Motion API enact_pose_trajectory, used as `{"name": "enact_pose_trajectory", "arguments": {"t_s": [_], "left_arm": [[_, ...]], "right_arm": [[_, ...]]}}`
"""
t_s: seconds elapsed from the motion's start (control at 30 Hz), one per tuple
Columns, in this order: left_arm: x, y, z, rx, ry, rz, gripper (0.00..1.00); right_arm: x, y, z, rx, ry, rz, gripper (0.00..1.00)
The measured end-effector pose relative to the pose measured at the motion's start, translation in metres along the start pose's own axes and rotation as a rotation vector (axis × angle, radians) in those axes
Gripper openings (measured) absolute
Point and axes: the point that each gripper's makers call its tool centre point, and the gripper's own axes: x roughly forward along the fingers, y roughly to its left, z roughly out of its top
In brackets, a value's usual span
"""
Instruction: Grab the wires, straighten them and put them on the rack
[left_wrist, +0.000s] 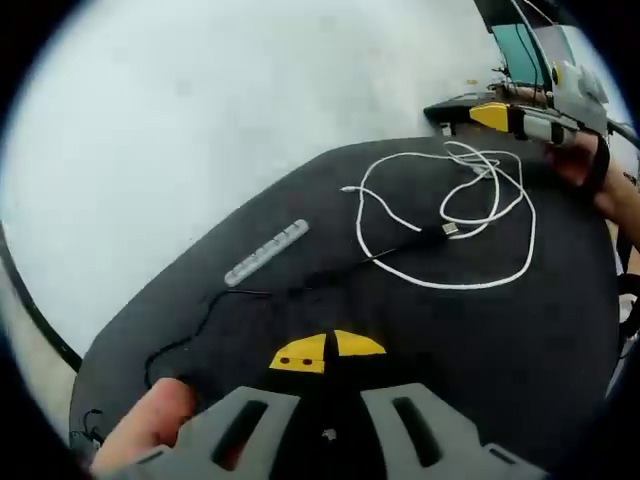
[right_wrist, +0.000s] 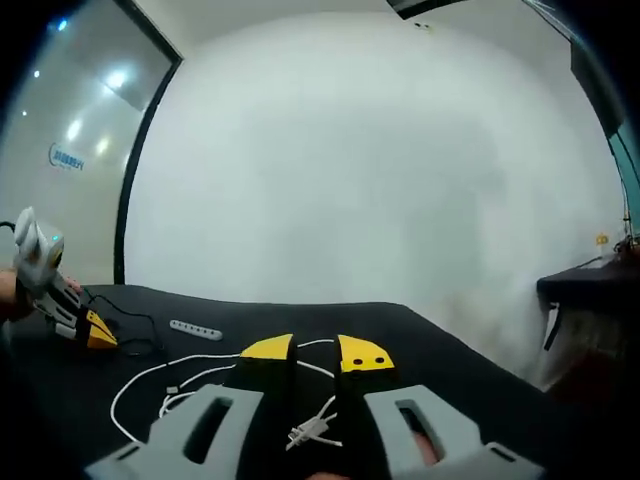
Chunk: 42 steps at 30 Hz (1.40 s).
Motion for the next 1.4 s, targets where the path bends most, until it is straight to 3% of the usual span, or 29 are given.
{"name": "enact_pose_trajectory", "arguments": {"t_s": [0.07,0.1,0.13,0.23,0.27,0.33,0.4,0.47,0.5,0.63,0.7,0.73,0.8,0.83,0.9,0.93,0.97,1.03,1.07,1.1,1.17,1.2,1.27,1.33,1.37,1.4], "left_arm": [[-0.014,0.028,-0.010,0.042,0.050,0.105,0.00],[-0.018,0.039,-0.016,0.071,0.082,0.140,0.00],[-0.024,0.042,-0.016,0.054,0.075,0.141,0.00],[-0.026,0.026,0.001,-0.078,-0.049,0.022,0.00],[-0.024,0.020,0.007,-0.077,-0.090,0.006,0.00],[-0.013,0.002,0.008,-0.001,-0.071,-0.024,0.07],[-0.001,-0.019,0.017,0.078,-0.096,-0.082,0.14],[0.006,-0.023,0.027,0.053,-0.133,-0.135,0.14],[0.005,-0.006,0.035,-0.017,-0.179,-0.102,0.13],[-0.020,0.053,0.057,0.057,-0.407,0.038,0.13],[-0.042,0.079,0.051,0.036,-0.507,0.089,0.14],[-0.051,0.093,0.043,-0.020,-0.544,0.114,0.14],[-0.064,0.106,0.028,-0.185,-0.631,0.071,0.14],[-0.067,0.105,0.018,-0.251,-0.633,0.035,0.14],[-0.065,0.110,-0.004,-0.257,-0.625,0.036,0.15],[-0.063,0.113,-0.008,-0.290,-0.591,0.026,0.15],[-0.064,0.119,-0.008,-0.353,-0.579,0.032,0.14],[-0.072,0.128,0.007,-0.436,-0.721,0.022,0.13],[-0.070,0.125,0.005,-0.467,-0.697,-0.023,0.14],[-0.069,0.122,-0.001,-0.488,-0.653,-0.021,0.14],[-0.068,0.128,-0.009,-0.434,-0.644,0.039,0.14],[-0.066,0.128,-0.014,-0.404,-0.614,0.055,0.14],[-0.064,0.127,-0.012,-0.421,-0.621,0.043,0.14],[-0.066,0.123,-0.007,-0.414,-0.636,0.032,0.14],[-0.065,0.121,-0.007,-0.399,-0.634,0.026,0.14],[-0.064,0.119,-0.007,-0.391,-0.629,0.025,0.14]], "right_arm": [[0.000,-0.001,0.001,0.001,-0.007,-0.003,0.13],[-0.001,-0.001,0.001,0.002,-0.009,-0.008,0.13],[-0.001,-0.001,0.001,0.003,-0.008,-0.010,0.13],[-0.002,0.000,0.002,0.006,-0.011,-0.007,0.13],[-0.001,0.000,0.001,0.003,-0.008,-0.006,0.13],[-0.001,0.002,0.000,-0.007,-0.002,-0.003,0.13],[-0.001,0.003,0.000,-0.013,0.001,0.001,0.13],[-0.001,0.003,0.000,-0.010,-0.002,0.005,0.13],[-0.001,0.003,0.000,-0.007,-0.003,0.008,0.13],[-0.004,0.009,0.005,0.004,-0.022,0.032,0.13],[-0.008,0.017,0.011,-0.010,-0.046,0.054,0.13],[-0.006,0.017,0.011,-0.021,-0.049,0.060,0.13],[-0.006,0.021,0.013,-0.051,-0.056,0.065,0.13],[-0.006,0.022,0.013,-0.056,-0.058,0.068,0.13],[-0.008,0.023,0.014,-0.062,-0.063,0.070,0.13],[-0.007,0.021,0.014,-0.061,-0.063,0.070,0.13],[-0.006,0.019,0.014,-0.056,-0.063,0.068,0.13],[-0.006,0.016,0.015,-0.042,-0.067,0.061,0.13],[-0.007,0.017,0.016,-0.040,-0.071,0.061,0.13],[-0.009,0.019,0.017,-0.042,-0.076,0.059,0.13],[-0.010,0.029,0.022,-0.111,-0.095,0.084,0.13],[-0.011,0.042,0.021,-0.138,-0.076,0.132,0.13],[-0.008,0.081,0.007,-0.124,0.029,0.279,0.13],[-0.009,0.129,-0.021,-0.110,0.246,0.433,0.13],[-0.007,0.149,-0.042,-0.197,0.368,0.482,0.14],[0.001,0.161,-0.052,-0.263,0.374,0.496,0.18]]}}
